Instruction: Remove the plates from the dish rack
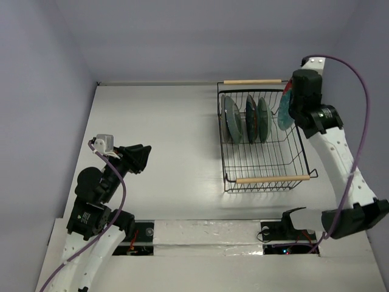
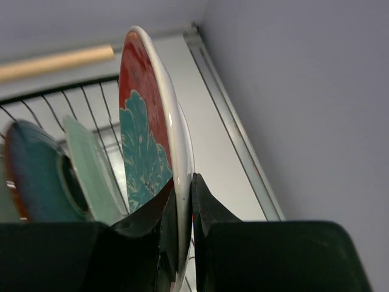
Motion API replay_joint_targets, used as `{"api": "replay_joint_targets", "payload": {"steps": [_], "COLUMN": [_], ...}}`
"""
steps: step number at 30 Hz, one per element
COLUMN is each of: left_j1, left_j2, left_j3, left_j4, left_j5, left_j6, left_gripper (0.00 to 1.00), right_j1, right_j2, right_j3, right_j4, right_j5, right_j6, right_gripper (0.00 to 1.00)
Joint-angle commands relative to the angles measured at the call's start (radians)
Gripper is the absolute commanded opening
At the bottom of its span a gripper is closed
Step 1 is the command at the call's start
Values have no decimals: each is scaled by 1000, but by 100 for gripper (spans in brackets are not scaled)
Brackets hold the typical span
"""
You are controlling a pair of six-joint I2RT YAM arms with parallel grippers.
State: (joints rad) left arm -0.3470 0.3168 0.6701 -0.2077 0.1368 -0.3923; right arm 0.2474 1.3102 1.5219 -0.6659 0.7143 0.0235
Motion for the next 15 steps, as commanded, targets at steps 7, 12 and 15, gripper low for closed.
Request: {"api": "replay_joint_targets", "payload": {"steps": [7,12,15], "left_j1": [-4,-4,-4], "left_j2": [16,18,18], "left_j3": [11,13,13], "left_j4": [28,27,22], "left_j5": [-9,-29,-46], "left_j6": [-6,-13,-20], "left_gripper": [37,38,38], "right_j1": [26,35,72], "right_j2": [-262,-318,-307], "right_j3": [98,-33,-69], "right_j4": [164,358,458], "right_j5": [-226,-562,-676], "right_j6": [185,370,453], "right_gripper": [0,0,0]}}
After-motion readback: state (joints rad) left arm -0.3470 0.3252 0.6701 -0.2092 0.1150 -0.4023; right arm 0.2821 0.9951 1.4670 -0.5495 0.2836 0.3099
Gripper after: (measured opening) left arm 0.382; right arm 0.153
